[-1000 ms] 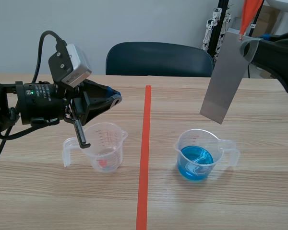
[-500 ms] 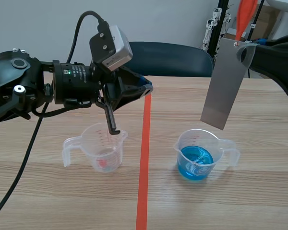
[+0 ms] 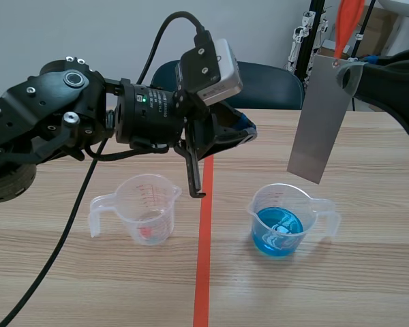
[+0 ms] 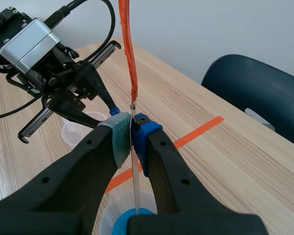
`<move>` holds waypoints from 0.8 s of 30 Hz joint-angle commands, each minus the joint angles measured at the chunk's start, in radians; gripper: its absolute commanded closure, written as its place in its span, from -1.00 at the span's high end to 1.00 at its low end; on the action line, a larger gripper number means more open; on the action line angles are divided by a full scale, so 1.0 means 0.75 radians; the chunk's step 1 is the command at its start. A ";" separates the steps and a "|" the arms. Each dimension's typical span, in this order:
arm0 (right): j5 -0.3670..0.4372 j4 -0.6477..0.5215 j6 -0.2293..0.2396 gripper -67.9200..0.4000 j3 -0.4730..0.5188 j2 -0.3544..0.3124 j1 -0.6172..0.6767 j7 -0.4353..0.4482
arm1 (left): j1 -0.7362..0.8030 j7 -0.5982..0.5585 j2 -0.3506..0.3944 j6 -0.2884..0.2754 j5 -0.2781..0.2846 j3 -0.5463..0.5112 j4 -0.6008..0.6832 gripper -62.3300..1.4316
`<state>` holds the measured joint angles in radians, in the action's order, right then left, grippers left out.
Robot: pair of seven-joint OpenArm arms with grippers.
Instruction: Do the redox reaction experiment. raise the plate out of the solution
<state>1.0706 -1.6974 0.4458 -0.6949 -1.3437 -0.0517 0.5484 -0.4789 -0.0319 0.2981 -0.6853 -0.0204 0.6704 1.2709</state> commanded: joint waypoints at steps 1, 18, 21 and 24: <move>0.019 -0.016 0.000 -0.98 0.031 -0.022 -0.024 0.024 | -0.012 -0.016 -0.030 -0.003 -0.005 0.006 0.005 -0.87; 0.019 -0.016 0.000 -0.98 0.031 -0.022 -0.023 0.024 | -0.016 0.005 -0.071 -0.003 -0.010 0.018 0.005 -0.87; 0.019 -0.016 0.000 -0.98 0.031 -0.022 -0.023 0.024 | -0.016 0.005 -0.071 -0.003 -0.010 0.018 0.005 -0.87; 0.019 -0.016 0.000 -0.98 0.031 -0.022 -0.023 0.024 | -0.016 0.005 -0.071 -0.003 -0.010 0.018 0.005 -0.87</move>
<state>1.0706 -1.6974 0.4458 -0.6949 -1.3437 -0.0517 0.5484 -0.4793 -0.0223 0.2497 -0.6861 -0.0345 0.6868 1.2709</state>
